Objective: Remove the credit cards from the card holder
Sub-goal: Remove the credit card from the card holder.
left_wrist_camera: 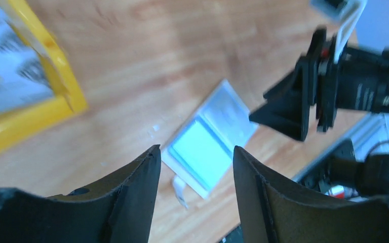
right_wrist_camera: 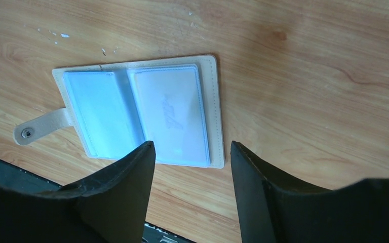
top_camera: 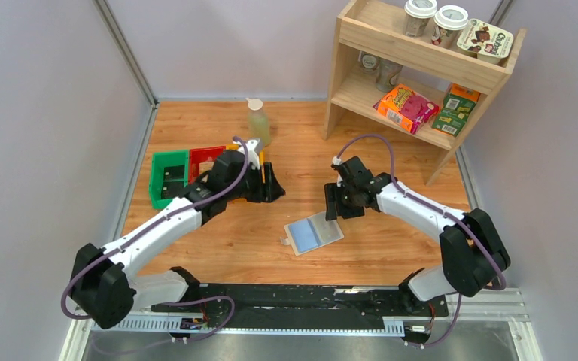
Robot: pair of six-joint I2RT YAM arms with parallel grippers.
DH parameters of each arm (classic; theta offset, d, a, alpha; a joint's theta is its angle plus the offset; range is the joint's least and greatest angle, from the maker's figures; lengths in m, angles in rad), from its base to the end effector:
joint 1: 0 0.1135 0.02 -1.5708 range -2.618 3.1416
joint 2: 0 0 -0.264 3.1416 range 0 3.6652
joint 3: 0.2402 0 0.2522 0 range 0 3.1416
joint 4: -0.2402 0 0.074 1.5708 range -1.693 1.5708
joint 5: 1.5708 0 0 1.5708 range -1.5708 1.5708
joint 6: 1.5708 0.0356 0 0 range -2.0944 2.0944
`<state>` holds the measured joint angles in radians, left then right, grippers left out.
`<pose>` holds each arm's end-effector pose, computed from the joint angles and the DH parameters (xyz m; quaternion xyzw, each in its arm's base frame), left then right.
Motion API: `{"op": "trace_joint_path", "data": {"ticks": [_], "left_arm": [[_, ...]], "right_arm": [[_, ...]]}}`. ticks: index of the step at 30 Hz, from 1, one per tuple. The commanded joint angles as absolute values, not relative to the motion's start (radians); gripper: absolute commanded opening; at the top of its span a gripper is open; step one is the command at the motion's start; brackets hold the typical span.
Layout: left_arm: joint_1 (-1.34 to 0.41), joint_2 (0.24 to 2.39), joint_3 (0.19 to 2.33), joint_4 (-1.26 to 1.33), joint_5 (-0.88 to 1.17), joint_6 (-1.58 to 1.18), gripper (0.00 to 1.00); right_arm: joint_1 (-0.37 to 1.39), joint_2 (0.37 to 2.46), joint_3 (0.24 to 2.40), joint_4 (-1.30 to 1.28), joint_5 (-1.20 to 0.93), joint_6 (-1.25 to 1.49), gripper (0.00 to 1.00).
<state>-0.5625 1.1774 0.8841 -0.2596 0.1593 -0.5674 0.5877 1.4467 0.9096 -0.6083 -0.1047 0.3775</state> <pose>0.2199 -0.1453 0.2866 0.0366 0.8706 -0.3187 0.3730 0.2257 0.1548 0.2020 -0.1134 0.9696 0.1431 0.1630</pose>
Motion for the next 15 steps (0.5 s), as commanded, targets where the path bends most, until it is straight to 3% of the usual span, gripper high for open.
{"op": "trace_joint_path", "data": {"ticks": [1,6,8,15], "left_arm": [[-0.644,1.207,0.798,-0.249,0.199,-0.67,0.59],[-0.689,1.365,0.818,-0.213,0.268,-0.689,0.54],[-0.692,1.411,0.813,-0.181,0.301,-0.693,0.42],[-0.703,1.522,0.81,-0.144,0.356,-0.689,0.42]], "right_arm": [[0.591,1.46,0.948,-0.577,-0.146,0.373,0.59],[0.598,1.488,0.928,-0.554,-0.206,0.37,0.58],[0.6,1.505,0.917,-0.542,-0.212,0.376,0.57],[0.604,1.549,0.884,-0.517,-0.218,0.39,0.56]]}}
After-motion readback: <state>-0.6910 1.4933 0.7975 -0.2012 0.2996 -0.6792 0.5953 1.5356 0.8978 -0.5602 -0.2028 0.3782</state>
